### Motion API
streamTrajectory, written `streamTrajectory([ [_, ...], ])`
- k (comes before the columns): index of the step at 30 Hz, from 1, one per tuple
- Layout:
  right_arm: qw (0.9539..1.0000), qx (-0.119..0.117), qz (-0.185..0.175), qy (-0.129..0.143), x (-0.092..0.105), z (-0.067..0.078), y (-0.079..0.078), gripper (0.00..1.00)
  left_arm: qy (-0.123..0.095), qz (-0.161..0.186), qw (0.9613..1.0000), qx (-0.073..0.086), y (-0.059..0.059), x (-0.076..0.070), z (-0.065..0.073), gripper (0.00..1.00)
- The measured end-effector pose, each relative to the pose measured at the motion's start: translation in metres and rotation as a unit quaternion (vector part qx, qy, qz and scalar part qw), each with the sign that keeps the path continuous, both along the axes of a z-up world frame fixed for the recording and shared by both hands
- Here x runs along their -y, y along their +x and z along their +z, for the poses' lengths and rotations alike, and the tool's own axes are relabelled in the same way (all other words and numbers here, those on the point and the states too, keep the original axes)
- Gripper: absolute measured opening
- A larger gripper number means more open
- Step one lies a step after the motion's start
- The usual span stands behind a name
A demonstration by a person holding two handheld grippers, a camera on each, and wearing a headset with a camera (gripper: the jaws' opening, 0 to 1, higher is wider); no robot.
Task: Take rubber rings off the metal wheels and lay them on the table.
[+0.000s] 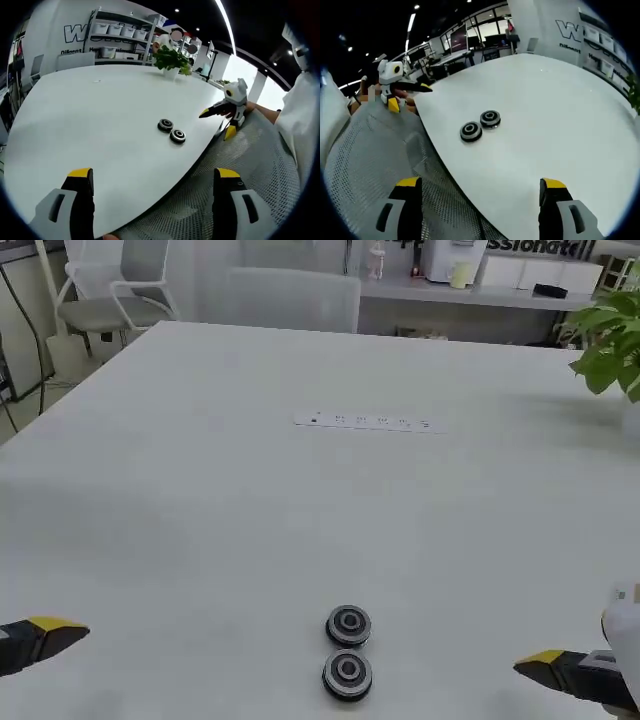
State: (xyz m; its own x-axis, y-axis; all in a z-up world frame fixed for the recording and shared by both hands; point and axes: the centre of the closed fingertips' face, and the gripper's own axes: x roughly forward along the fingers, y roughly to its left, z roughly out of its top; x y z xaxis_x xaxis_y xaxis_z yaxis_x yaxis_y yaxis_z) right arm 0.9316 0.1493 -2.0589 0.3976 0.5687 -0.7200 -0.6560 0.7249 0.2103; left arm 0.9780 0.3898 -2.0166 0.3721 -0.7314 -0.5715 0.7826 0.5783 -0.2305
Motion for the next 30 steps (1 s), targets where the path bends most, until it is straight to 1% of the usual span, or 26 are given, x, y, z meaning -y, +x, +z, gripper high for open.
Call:
streamTrajectory([
  [7, 1.0, 0.0, -0.001, -0.001, 0.0, 0.0, 0.0, 0.97, -0.006, -0.002, 1.0, 0.001, 0.0, 0.002, 0.001, 0.99],
  [13, 1.0, -0.001, -0.001, -0.002, 0.001, -0.001, 0.0, 0.97, -0.004, -0.006, 1.0, -0.001, -0.001, 0.002, 0.001, 0.99],
  [19, 1.0, -0.002, -0.002, -0.002, 0.001, -0.001, 0.0, 0.97, -0.008, -0.006, 0.9999, 0.005, 0.0, 0.002, 0.003, 0.99],
  [22, 1.0, -0.001, -0.005, 0.005, 0.0, 0.001, 0.001, 0.97, -0.018, -0.002, 0.9998, 0.012, 0.002, 0.002, 0.008, 0.99],
  [26, 0.9999, 0.001, -0.009, 0.008, 0.0, 0.002, 0.002, 0.97, -0.019, -0.002, 0.9996, 0.022, 0.004, 0.003, 0.011, 0.99],
  [28, 0.9999, 0.002, -0.011, 0.011, 0.0, 0.002, 0.003, 0.97, -0.029, -0.008, 0.9991, 0.031, 0.003, 0.006, 0.016, 0.99],
  [29, 0.9999, 0.002, -0.012, 0.012, 0.0, 0.003, 0.003, 0.97, -0.039, -0.01, 0.9986, 0.034, 0.003, 0.008, 0.02, 0.99],
  [30, 0.9998, 0.003, -0.013, 0.013, 0.0, 0.003, 0.003, 0.97, -0.042, -0.01, 0.9985, 0.034, 0.003, 0.008, 0.021, 0.99],
])
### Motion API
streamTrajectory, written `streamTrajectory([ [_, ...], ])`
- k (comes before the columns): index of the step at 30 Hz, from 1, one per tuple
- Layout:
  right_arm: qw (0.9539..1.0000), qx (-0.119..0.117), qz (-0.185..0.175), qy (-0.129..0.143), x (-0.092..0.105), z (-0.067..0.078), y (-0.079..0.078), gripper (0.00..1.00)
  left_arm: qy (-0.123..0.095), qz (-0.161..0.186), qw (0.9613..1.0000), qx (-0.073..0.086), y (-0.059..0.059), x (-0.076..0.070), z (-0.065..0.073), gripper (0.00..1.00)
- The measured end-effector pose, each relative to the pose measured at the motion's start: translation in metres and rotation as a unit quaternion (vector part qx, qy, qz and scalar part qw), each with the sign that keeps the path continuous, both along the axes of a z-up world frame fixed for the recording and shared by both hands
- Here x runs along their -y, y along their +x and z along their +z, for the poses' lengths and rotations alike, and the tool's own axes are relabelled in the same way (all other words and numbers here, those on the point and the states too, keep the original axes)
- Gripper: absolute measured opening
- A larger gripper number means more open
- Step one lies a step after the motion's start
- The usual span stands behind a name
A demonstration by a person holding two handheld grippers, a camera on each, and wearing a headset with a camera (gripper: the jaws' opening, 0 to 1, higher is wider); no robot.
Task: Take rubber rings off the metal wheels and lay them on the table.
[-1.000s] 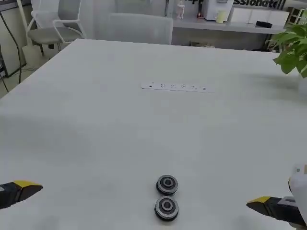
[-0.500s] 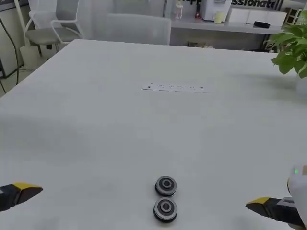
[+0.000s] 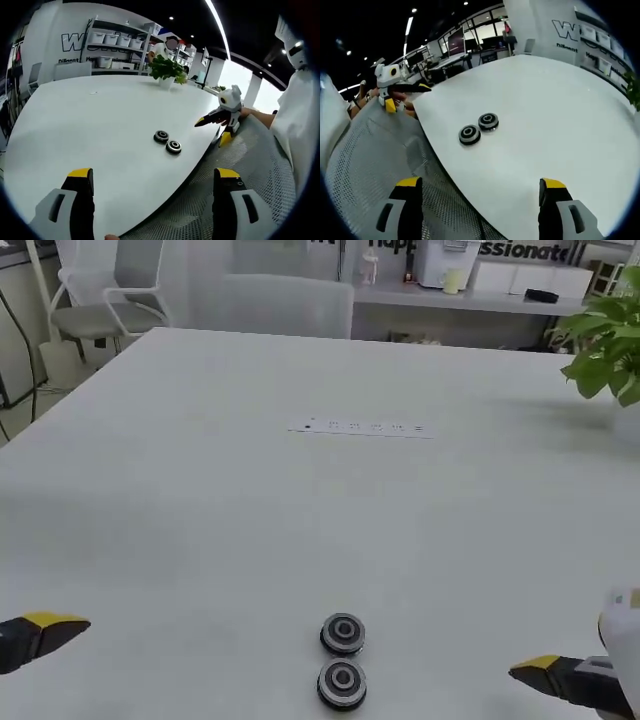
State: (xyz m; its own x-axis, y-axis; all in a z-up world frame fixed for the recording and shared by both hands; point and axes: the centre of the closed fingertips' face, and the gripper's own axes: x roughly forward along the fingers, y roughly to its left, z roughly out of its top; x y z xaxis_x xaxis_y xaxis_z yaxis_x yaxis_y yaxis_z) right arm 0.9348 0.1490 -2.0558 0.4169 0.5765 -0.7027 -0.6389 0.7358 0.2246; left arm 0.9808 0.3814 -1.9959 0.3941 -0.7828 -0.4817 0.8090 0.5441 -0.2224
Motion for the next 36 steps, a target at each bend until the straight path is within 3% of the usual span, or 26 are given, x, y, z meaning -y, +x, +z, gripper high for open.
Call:
streamTrajectory([
  [4, 1.0, 0.001, -0.002, 0.004, 0.0, 0.001, 0.001, 0.96, -0.002, 0.005, 1.0, 0.002, 0.002, -0.001, 0.002, 0.99],
  [8, 0.9999, 0.005, -0.011, 0.008, 0.001, 0.003, 0.003, 0.96, 0.004, 0.005, 0.9998, 0.017, 0.003, -0.001, 0.007, 0.99],
  [12, 0.9998, 0.01, -0.017, 0.004, 0.003, 0.005, 0.004, 0.97, -0.021, 0.013, 0.9992, 0.031, 0.006, 0.003, 0.022, 0.98],
  [19, 0.9994, 0.017, -0.02, 0.021, -0.002, 0.021, 0.006, 0.98, -0.028, 0.011, 0.9981, 0.053, 0.01, 0.005, 0.037, 0.97],
  [22, 0.999, 0.036, -0.015, 0.022, -0.005, 0.034, 0.011, 0.98, -0.036, 0.005, 0.9972, 0.064, 0.01, 0.007, 0.049, 0.97],
  [25, 0.9988, 0.048, -0.004, -0.007, -0.001, 0.036, 0.014, 0.97, -0.036, 0.0, 0.9966, 0.074, 0.011, 0.009, 0.054, 0.97],
  [27, 0.9985, 0.053, -0.003, -0.008, -0.002, 0.041, 0.015, 0.97, -0.033, -0.001, 0.9966, 0.076, 0.012, 0.01, 0.054, 0.98],
  [33, 0.9967, 0.081, 0.002, 0.009, -0.006, 0.06, 0.023, 0.94, -0.028, -0.022, 0.9956, 0.086, 0.011, 0.016, 0.06, 0.97],
  [36, 0.9943, 0.099, 0.01, 0.038, -0.014, 0.075, 0.029, 0.9, -0.022, -0.029, 0.9957, 0.085, 0.012, 0.019, 0.062, 0.97],
])
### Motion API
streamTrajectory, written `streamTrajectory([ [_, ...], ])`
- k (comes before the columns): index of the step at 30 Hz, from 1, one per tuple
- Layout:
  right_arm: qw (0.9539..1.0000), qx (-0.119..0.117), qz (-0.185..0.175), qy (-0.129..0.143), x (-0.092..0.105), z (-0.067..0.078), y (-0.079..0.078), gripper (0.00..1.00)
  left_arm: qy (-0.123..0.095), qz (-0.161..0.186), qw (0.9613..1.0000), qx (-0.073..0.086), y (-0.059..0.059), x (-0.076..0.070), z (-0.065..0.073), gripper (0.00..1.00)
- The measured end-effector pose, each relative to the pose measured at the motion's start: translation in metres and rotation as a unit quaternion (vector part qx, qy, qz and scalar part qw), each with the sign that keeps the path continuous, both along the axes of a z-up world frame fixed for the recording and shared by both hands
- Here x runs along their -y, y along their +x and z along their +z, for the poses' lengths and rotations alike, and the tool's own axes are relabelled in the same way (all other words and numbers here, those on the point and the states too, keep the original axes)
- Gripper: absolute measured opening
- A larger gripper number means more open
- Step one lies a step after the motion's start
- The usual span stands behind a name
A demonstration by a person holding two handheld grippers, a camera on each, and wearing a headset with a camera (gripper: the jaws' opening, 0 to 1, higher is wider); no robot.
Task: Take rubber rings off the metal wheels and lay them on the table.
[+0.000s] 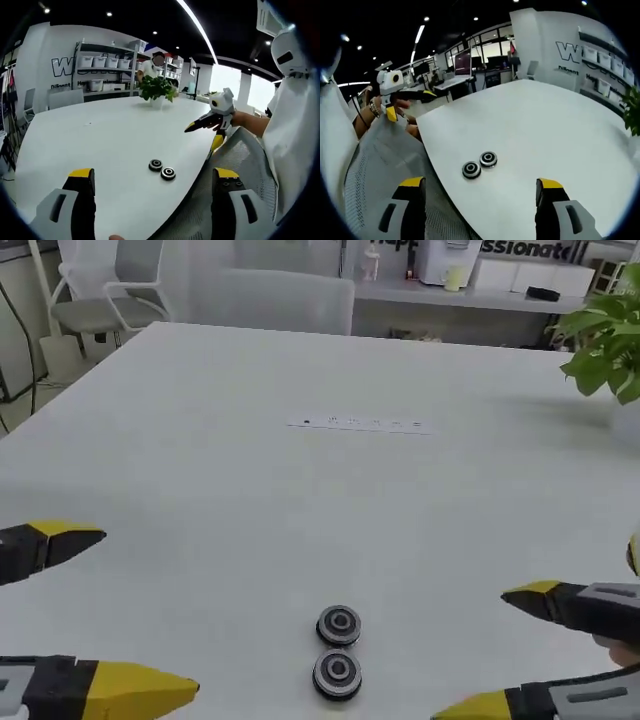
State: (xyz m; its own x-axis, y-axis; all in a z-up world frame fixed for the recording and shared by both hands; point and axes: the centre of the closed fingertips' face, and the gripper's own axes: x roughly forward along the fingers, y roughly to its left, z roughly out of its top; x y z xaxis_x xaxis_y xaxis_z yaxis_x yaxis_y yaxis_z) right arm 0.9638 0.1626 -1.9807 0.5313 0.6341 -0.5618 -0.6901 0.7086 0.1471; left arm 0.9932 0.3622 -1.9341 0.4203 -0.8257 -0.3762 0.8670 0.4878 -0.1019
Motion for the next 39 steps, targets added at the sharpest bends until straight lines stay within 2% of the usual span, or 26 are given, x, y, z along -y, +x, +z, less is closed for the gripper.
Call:
streamTrajectory([
  [3, 0.9997, 0.022, 0.008, 0.0, -0.003, 0.012, 0.009, 0.88, 0.008, -0.006, 0.9999, 0.009, 0.002, 0.003, 0.003, 0.96],
  [8, 0.9988, 0.042, 0.018, 0.017, -0.012, 0.028, 0.021, 0.88, 0.0, -0.019, 0.9995, 0.027, 0.002, 0.012, 0.016, 0.96],
  [11, 0.9979, 0.052, 0.03, 0.023, -0.018, 0.034, 0.025, 0.86, 0.002, -0.024, 0.9991, 0.034, 0.004, 0.015, 0.021, 0.96],
  [17, 0.9966, 0.063, 0.046, 0.026, -0.026, 0.038, 0.034, 0.85, 0.008, -0.035, 0.9983, 0.046, 0.007, 0.022, 0.027, 0.96],
  [20, 0.9955, 0.064, 0.061, 0.035, -0.032, 0.041, 0.036, 0.77, 0.008, -0.043, 0.9976, 0.053, 0.009, 0.028, 0.032, 0.96],
  [23, 0.9943, 0.073, 0.066, 0.041, -0.037, 0.044, 0.042, 0.75, 0.008, -0.049, 0.9969, 0.061, 0.013, 0.034, 0.037, 0.96],
  [27, 0.9914, 0.087, 0.083, 0.052, -0.047, 0.049, 0.047, 0.68, 0.001, -0.068, 0.9951, 0.071, 0.016, 0.045, 0.044, 0.96],
  [31, 0.9894, 0.079, 0.097, 0.074, -0.055, 0.053, 0.05, 0.68, 0.013, -0.096, 0.9924, 0.076, 0.02, 0.053, 0.042, 0.94],
  [34, 0.9881, 0.081, 0.112, 0.068, -0.061, 0.053, 0.053, 0.64, 0.02, -0.101, 0.9918, 0.076, 0.025, 0.056, 0.042, 0.94],
  [36, 0.9878, 0.081, 0.116, 0.066, -0.064, 0.052, 0.055, 0.64, 0.009, -0.108, 0.9907, 0.082, 0.027, 0.061, 0.048, 0.94],
  [37, 0.9876, 0.079, 0.118, 0.067, -0.067, 0.051, 0.056, 0.64, -0.019, -0.116, 0.9893, 0.086, 0.028, 0.069, 0.056, 0.94],
  [39, 0.9869, 0.078, 0.122, 0.072, -0.07, 0.047, 0.055, 0.63, -0.043, -0.117, 0.9887, 0.084, 0.03, 0.075, 0.061, 0.92],
])
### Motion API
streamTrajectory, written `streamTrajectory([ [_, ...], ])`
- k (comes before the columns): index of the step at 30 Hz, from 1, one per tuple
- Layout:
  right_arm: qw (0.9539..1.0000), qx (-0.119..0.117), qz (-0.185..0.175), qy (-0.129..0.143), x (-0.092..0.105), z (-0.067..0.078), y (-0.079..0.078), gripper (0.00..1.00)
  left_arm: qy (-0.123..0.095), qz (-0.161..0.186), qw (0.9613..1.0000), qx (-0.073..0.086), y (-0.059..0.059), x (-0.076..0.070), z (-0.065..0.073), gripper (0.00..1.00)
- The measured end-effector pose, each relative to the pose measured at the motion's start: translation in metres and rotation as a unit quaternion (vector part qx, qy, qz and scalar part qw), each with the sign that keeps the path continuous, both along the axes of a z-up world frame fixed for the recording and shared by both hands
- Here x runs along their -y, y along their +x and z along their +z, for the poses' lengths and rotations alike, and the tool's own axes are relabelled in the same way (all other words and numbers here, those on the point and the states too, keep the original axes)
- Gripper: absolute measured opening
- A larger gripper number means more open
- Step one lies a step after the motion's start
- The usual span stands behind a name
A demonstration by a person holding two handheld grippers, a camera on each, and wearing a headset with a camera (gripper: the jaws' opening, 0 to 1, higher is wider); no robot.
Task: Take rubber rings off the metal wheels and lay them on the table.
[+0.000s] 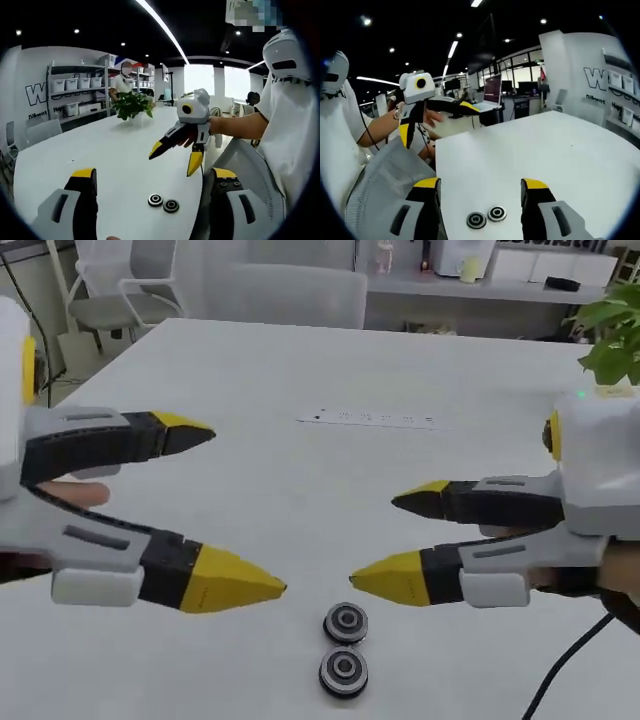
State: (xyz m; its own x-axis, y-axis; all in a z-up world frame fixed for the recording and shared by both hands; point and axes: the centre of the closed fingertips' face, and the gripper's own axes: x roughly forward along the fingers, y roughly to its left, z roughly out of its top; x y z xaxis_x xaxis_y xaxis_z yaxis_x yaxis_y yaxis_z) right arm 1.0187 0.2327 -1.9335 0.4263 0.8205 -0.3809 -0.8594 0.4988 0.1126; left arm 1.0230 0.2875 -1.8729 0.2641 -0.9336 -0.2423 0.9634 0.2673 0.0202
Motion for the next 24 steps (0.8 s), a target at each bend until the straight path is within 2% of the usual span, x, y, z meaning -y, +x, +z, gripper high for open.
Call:
streamTrajectory([
  [4, 0.9999, -0.01, 0.005, 0.003, -0.005, -0.017, -0.005, 0.63, -0.001, 0.001, 1.0, 0.006, 0.007, 0.011, -0.002, 0.87],
  [6, 0.9991, -0.035, 0.016, 0.015, -0.009, -0.027, -0.013, 0.61, 0.01, -0.018, 0.9998, 0.006, 0.002, 0.021, -0.01, 0.87],
  [7, 0.9989, -0.037, 0.021, 0.017, -0.009, -0.032, -0.014, 0.6, 0.018, -0.031, 0.9993, 0.006, -0.002, 0.027, -0.015, 0.86],
  [10, 0.9984, -0.046, 0.032, -0.004, -0.006, -0.047, -0.019, 0.55, 0.035, -0.049, 0.9981, 0.016, -0.004, 0.036, -0.027, 0.84],
  [14, 0.997, -0.063, 0.038, -0.026, -0.003, -0.066, -0.023, 0.5, 0.04, -0.064, 0.9971, 0.01, -0.004, 0.048, -0.041, 0.82],
  [18, 0.9961, -0.066, 0.042, -0.042, 0.001, -0.076, -0.025, 0.45, 0.044, -0.074, 0.9961, 0.016, -0.004, 0.057, -0.052, 0.78],
  [21, 0.9944, -0.066, 0.049, -0.066, 0.004, -0.087, -0.027, 0.43, 0.072, -0.105, 0.9919, 0.004, -0.012, 0.062, -0.073, 0.74],
  [24, 0.9928, -0.07, 0.049, -0.084, 0.005, -0.098, -0.028, 0.41, 0.086, -0.104, 0.9909, 0.01, -0.012, 0.064, -0.088, 0.7],
])
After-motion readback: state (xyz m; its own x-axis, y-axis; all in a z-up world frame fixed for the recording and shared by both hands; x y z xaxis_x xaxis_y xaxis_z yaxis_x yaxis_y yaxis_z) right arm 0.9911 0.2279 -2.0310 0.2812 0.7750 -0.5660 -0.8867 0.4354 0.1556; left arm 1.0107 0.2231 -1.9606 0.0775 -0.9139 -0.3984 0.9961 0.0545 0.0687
